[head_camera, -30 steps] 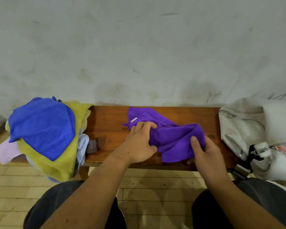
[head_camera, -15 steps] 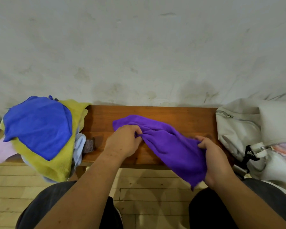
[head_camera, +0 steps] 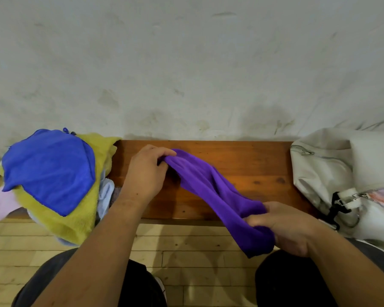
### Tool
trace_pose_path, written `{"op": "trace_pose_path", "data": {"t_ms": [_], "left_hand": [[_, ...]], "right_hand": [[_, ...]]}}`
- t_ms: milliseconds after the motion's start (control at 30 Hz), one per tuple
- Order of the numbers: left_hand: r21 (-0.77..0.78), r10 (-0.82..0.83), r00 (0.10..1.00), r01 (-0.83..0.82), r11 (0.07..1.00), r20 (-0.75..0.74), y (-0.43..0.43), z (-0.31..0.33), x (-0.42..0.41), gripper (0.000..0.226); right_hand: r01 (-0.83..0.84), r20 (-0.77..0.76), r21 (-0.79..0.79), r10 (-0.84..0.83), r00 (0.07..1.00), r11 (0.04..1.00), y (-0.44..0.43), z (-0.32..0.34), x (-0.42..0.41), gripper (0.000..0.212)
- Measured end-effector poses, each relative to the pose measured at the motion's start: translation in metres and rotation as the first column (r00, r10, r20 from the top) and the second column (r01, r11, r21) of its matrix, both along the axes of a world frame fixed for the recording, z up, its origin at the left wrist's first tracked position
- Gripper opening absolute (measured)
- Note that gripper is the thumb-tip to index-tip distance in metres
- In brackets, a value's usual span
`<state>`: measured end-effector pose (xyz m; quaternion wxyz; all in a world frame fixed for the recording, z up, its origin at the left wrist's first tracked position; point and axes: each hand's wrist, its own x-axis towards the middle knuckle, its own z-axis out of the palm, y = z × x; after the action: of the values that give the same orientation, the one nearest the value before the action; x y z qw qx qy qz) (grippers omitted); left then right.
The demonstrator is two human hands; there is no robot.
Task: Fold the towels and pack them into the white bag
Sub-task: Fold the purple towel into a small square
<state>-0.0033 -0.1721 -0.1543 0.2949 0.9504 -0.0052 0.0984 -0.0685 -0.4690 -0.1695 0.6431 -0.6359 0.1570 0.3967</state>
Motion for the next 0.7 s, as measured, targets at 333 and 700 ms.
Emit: {"op": "trace_pose_path", "data": {"t_ms": [333, 700], "left_hand": [[-0.278, 0.056, 0.907, -0.186, 0.943, -0.418, 0.017, 0.011, -0.005, 0.025], [-0.791, 0.099, 0.988, 0.034, 0.611, 0.119, 0.011, 0.154, 0.039, 0.027]], "right_hand": [[0.372, -0.121, 0.147, -0.356, 0.926, 0.917, 0.002, 0.019, 0.012, 0.027], [0.467, 0.259, 0.423, -0.597, 0.759, 0.777, 0.035, 0.168, 0.115, 0.027]]}}
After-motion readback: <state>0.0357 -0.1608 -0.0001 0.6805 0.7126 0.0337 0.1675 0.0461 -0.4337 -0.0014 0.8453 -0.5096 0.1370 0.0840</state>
